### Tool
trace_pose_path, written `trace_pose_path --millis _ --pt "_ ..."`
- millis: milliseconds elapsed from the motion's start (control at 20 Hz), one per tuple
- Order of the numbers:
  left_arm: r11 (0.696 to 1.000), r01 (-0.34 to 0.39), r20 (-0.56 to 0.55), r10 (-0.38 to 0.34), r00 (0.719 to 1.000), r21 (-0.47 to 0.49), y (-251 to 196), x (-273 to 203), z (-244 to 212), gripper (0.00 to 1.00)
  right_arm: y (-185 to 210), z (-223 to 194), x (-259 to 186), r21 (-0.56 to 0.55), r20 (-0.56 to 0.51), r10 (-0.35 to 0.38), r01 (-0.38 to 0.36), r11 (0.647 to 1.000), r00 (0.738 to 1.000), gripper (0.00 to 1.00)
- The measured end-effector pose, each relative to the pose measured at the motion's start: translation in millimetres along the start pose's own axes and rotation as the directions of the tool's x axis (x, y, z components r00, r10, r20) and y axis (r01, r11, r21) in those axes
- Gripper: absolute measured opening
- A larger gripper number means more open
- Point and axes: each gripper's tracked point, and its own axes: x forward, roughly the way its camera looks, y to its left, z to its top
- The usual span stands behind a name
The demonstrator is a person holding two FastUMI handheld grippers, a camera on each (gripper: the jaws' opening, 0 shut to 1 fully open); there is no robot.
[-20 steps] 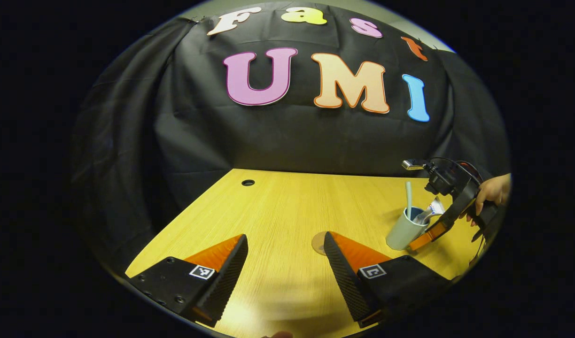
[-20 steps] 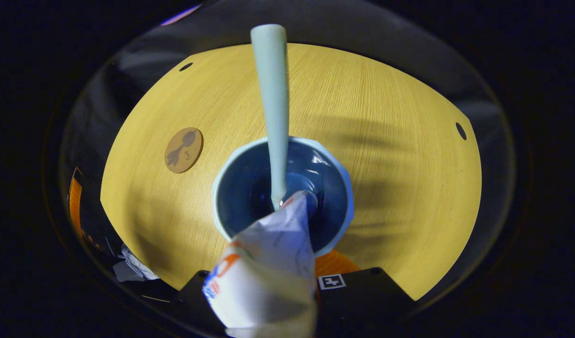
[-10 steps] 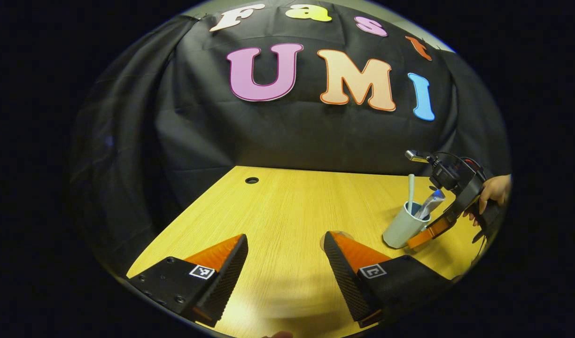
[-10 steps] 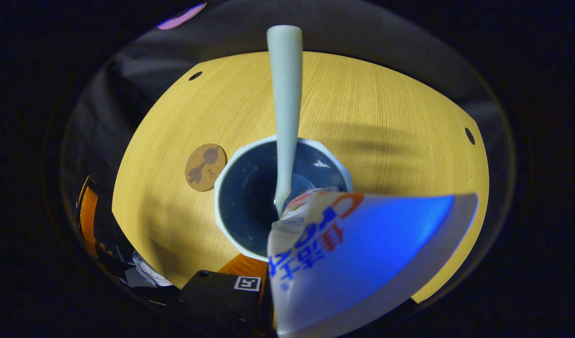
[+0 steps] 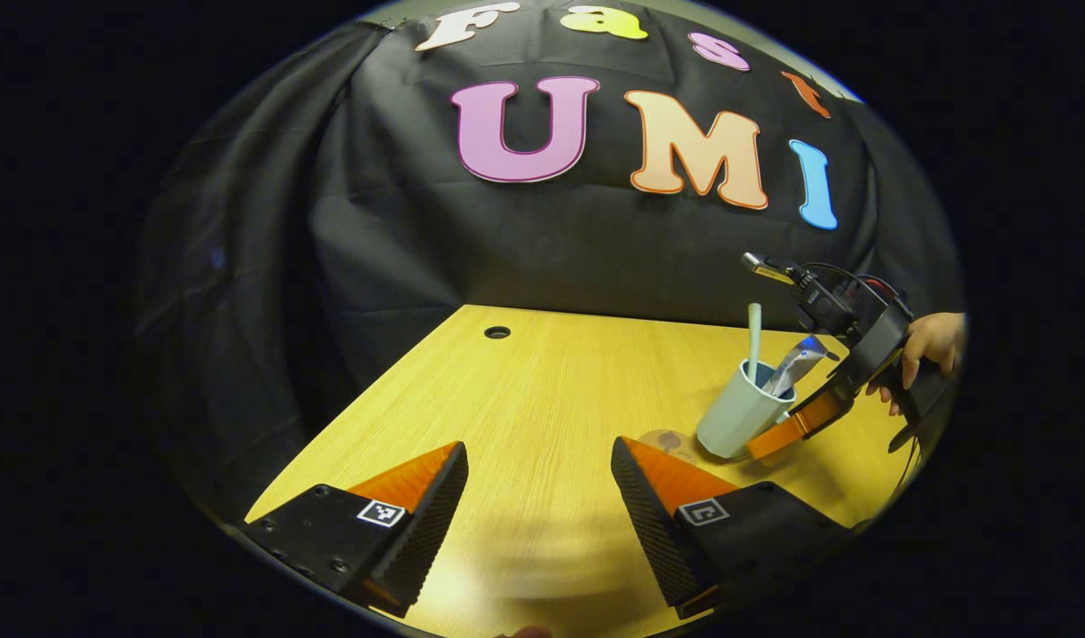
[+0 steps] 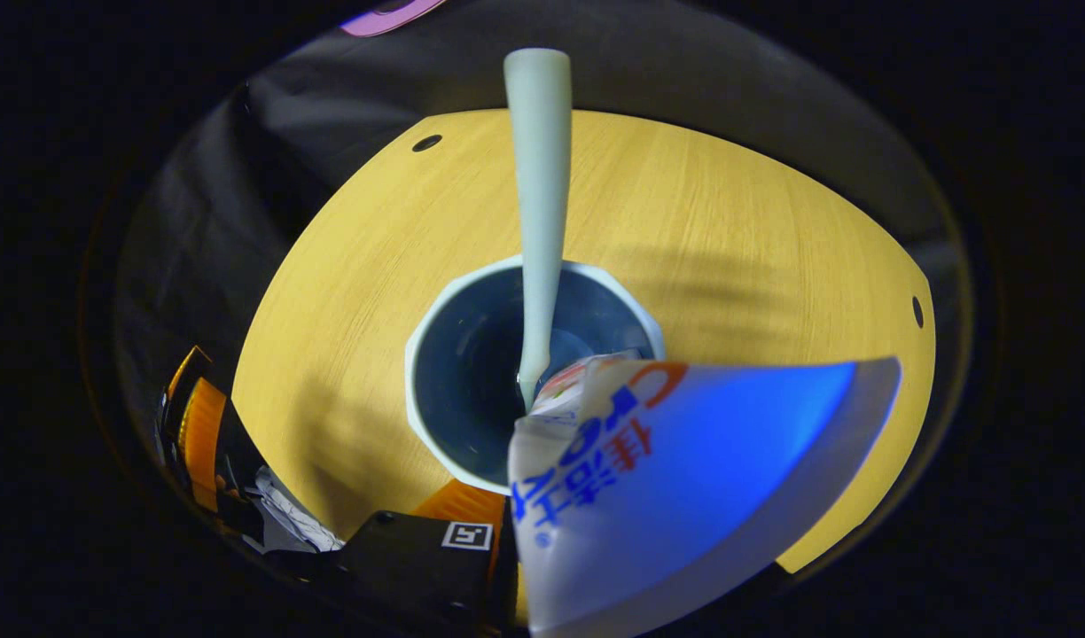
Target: Put the toothbrush and toothpaste on the desktop into the cup, then pick up the cup and place it on the coaster on the desktop.
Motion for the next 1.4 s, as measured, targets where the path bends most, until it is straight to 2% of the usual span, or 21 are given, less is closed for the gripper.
trace_pose_path --millis 250,600,700,800,850,900,1050,1150,1200,1250,1350,1400 --pt "0.999 -0.011 -0.010 0.010 1.000 -0.034 11.6 2.0 -5.2 0.95 23.6 7.0 0.8 -0.048 -0.021 0.003 -0.004 0.999 1.000 0.27" --pt "0.998 -0.030 -0.014 0.029 0.999 -0.056 25.5 1.8 -7.1 0.95 45.2 7.3 24.0 -0.096 -0.066 -0.046 0.039 0.995 0.997 0.27" --pt "0.998 -0.032 -0.009 0.031 0.999 -0.058 27.1 1.4 -6.6 0.95 52.8 7.5 20.9 -0.111 -0.052 -0.057 0.051 0.993 0.997 0.27" --pt "0.998 -0.029 -0.009 0.029 1.000 -0.063 26.2 0.5 -7.0 0.95 54.0 9.5 11.1 -0.093 -0.031 -0.037 0.034 0.995 0.999 0.29" --pt "0.997 -0.024 -0.006 0.024 1.000 -0.068 24.6 0.5 -5.6 0.95 52.2 14.0 4.7 -0.095 -0.015 -0.036 0.035 0.995 0.999 0.48" --pt "0.997 -0.019 -0.003 0.019 1.000 -0.072 22.5 -1.0 -4.9 0.95 51.8 13.6 0.3 -0.097 0.006 -0.038 0.038 0.995 0.999 0.46" --pt "0.997 0.015 0.023 -0.013 1.000 -0.074 8.6 -1.7 5.1 0.96 52.2 13.8 -27.0 -0.105 0.086 -0.039 0.048 0.993 0.996 1.00" --pt "0.998 0.031 0.030 -0.030 0.999 -0.051 -2.8 -0.3 10.3 0.95 50.2 11.4 -41.3 -0.088 0.147 -0.029 0.043 0.995 0.989 0.95" --pt "0.998 0.041 0.040 -0.039 0.998 -0.044 -9.8 -0.3 15.9 0.95 46.4 7.3 -49.5 -0.080 0.186 -0.023 0.039 0.996 0.982 0.99" --pt "0.998 0.056 0.053 -0.054 0.997 -0.041 -19.4 -1.2 23.4 0.95 41.8 5.4 -60.3 -0.070 0.236 -0.023 0.041 0.997 0.971 0.95" --pt "0.996 0.086 0.078 -0.085 0.993 -0.019 -42.9 -3.0 36.6 0.95 26.3 4.8 -83.7 -0.051 0.345 -0.036 0.057 0.997 0.938 0.95" --pt "0.995 0.097 0.093 -0.096 0.991 -0.005 -53.6 -3.9 42.9 0.95 14.0 3.2 -95.2 -0.038 0.399 -0.056 0.077 0.996 0.915 0.99"
